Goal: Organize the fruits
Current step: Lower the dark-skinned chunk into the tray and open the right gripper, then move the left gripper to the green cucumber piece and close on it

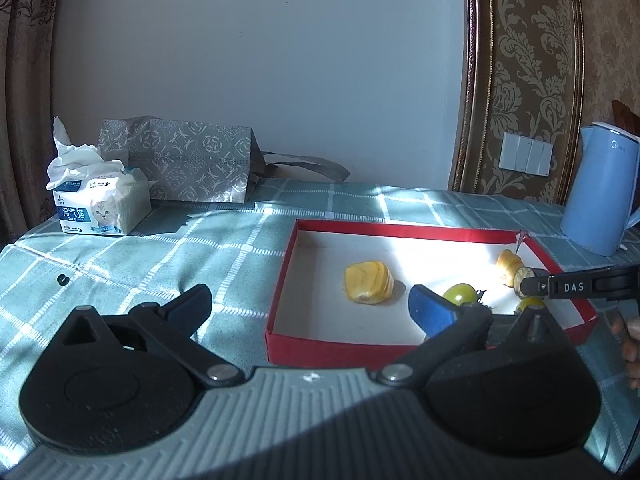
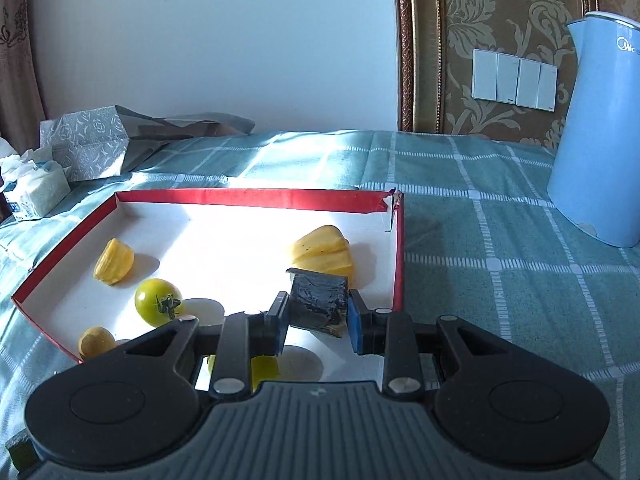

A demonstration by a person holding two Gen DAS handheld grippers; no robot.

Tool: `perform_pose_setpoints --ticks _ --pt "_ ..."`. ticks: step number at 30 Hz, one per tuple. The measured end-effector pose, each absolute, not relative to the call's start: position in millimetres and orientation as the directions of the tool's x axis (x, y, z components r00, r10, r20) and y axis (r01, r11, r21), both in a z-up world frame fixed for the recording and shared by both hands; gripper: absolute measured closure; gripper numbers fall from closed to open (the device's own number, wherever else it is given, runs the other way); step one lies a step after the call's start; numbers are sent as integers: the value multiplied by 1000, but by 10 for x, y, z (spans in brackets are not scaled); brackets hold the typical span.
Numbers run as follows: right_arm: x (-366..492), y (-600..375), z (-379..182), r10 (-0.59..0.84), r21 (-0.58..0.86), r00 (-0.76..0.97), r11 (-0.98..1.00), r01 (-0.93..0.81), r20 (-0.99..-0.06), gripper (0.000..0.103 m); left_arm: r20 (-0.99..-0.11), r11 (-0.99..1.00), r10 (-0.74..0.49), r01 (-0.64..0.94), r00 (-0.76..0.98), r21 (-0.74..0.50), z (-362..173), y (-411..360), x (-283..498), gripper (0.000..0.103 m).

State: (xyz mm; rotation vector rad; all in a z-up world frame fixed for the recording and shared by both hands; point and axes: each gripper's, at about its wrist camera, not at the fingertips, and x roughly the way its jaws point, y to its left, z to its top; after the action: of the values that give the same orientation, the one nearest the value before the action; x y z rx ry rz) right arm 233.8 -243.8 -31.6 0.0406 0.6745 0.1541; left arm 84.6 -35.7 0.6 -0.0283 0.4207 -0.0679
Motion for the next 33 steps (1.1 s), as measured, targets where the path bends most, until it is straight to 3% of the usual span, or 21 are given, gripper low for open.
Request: perform_pose_setpoints --ticks 3,4,7,20,24,27,33 --pt "2364 -2398 -316 133 53 773 990 -127 -620 70 -412 997 -72 57 908 -49 -3 -349 855 0" --pt "2364 -2392 -312 129 46 774 991 -128 -620 60 -415 997 -77 58 907 -59 -7 -341 862 0" --pt "2304 -2383 -254 122 33 791 991 -128 -600 45 -428 994 -95 59 899 -95 -28 -295 886 0" --pt "1045 -2464 193 114 59 897 993 -99 -427 44 -427 987 -141 92 893 -134 -39 -291 886 0" --pt "624 -2415 195 66 52 922 997 -50 -383 44 -471 983 -167 113 866 -142 -69 -326 851 0" --pt "458 -2405 148 65 95 926 995 -32 -372 44 -499 962 -261 184 826 -200 -111 -304 729 0" --pt "427 -2286 31 92 121 911 992 -47 -402 44 -521 948 -311 298 795 -111 -107 -482 600 0"
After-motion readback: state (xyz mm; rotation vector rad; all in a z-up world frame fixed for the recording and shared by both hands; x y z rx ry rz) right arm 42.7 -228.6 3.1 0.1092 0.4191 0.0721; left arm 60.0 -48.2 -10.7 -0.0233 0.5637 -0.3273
